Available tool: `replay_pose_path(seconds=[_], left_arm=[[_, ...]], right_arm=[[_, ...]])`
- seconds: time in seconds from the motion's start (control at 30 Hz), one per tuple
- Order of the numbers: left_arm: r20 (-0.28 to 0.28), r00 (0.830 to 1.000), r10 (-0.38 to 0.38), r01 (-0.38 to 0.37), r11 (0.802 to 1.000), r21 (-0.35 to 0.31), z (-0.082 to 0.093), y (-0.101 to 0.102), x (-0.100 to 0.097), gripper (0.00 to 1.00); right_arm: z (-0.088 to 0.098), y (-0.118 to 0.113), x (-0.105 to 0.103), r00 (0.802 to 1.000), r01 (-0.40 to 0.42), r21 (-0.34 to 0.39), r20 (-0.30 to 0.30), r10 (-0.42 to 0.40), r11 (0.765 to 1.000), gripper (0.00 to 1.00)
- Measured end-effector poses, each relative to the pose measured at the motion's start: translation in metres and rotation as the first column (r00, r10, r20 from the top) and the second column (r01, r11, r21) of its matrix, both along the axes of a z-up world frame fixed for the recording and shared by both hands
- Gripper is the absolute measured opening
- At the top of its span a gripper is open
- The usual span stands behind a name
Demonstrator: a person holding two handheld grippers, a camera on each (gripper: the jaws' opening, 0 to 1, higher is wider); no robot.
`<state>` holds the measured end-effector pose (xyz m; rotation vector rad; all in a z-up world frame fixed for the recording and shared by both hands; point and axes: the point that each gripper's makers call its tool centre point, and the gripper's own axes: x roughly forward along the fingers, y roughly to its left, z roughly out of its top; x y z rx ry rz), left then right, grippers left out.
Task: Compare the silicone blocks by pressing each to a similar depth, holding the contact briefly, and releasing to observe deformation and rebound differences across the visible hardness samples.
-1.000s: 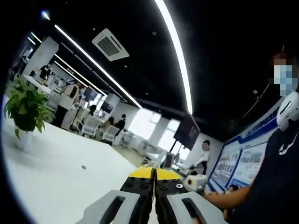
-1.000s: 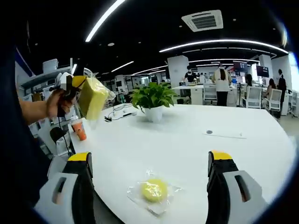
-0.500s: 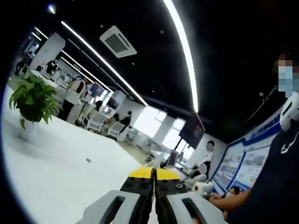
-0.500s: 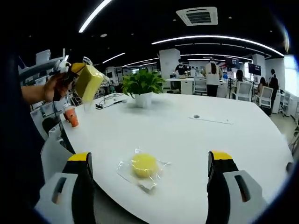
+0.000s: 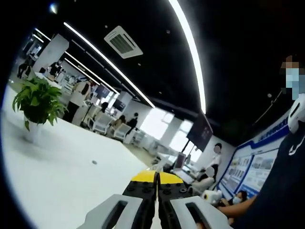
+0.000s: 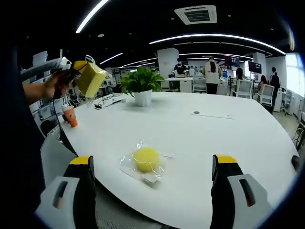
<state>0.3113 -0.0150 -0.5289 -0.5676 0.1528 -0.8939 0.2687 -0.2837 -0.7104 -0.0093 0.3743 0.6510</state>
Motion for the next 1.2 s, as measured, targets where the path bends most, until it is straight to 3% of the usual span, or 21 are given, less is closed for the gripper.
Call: replay_pose_path(seconds=[0.67,0.87,1.2], left_arm=[[-0.060,0.998,0.033,-0.034,0.999,-0.020,-0.034,0.001,0.005,0.00],[-0.117,0.992,0.044,-0.050,0.998,-0.047,-0.051,0.000,0.007,0.00],[-0.122,0.988,0.095,-0.097,0.995,-0.009,-0.077,0.000,0.011,0.00]], right_arm=[[-0.004,0.001,-0.001,1.000,0.010,0.010,-0.027,-0.010,1.000,0.96],[-0.007,0.003,-0.001,0.999,0.004,0.009,-0.036,-0.004,1.000,0.96],[-0.009,-0.003,-0.002,0.999,0.020,0.008,-0.044,-0.019,1.000,0.96]])
